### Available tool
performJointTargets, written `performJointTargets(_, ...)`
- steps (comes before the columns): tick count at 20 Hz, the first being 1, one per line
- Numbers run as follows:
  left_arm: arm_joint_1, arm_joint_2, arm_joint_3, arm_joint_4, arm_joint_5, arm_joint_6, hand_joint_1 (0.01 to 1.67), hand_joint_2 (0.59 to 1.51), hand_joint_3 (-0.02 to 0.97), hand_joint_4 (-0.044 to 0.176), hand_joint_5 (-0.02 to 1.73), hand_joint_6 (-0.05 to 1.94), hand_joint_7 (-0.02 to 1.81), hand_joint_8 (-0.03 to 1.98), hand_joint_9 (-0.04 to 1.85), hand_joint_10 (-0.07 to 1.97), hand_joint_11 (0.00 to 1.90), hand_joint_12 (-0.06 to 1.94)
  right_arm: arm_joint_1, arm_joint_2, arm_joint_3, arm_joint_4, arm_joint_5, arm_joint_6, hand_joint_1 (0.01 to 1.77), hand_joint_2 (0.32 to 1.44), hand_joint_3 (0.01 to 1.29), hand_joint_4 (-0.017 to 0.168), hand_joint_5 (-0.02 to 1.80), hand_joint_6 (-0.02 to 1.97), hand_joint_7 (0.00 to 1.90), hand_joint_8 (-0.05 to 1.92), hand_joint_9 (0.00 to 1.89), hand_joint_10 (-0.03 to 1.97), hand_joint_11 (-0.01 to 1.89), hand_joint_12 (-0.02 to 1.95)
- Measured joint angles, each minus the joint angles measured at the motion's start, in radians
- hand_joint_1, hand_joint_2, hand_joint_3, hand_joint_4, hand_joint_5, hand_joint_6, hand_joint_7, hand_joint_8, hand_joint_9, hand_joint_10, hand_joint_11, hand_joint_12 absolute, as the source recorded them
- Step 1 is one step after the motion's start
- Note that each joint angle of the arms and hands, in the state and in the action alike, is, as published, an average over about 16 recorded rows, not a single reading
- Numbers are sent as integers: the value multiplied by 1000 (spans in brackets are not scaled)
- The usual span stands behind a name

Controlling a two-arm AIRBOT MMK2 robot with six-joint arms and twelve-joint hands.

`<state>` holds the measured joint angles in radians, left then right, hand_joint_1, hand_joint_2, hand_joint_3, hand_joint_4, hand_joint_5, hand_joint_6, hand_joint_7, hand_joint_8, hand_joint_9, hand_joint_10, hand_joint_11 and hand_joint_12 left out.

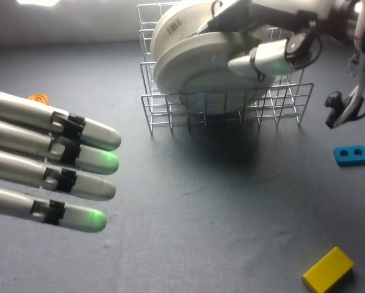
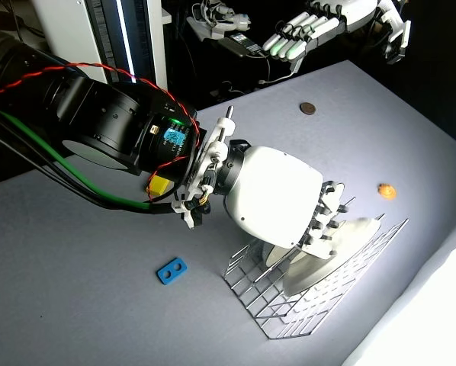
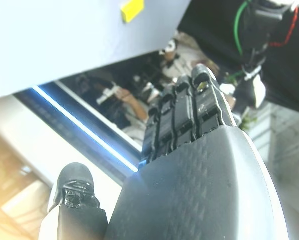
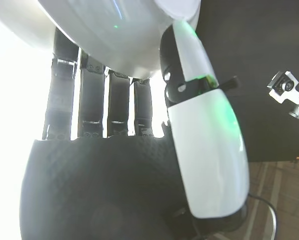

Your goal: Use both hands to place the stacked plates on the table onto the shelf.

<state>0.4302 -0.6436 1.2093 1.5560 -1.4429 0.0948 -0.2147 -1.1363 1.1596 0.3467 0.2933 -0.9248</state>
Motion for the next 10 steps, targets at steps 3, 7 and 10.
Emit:
performJointTargets(3,-3,0,-3,1,-5,-3,14,1151,18,2,74,17,89,19,70,7,14,184,18,10,-13,-25,5,9,1058,1223,10,-3,642,325,764,131,778,24,276,1111)
performJointTargets(7,-6,0,-6,1,-10,-6,14,1151,19,2,76,17,86,19,67,7,14,184,43,32,-52,-101,19,25,1002,1224,10,-2,617,89,744,77,738,25,209,1089)
performJointTargets(10,-8,0,-8,1,-8,-6,13,1150,19,2,80,17,93,19,75,8,14,205,53,58,-99,-170,32,35,935,1223,10,-1,609,80,737,58,728,25,178,1079)
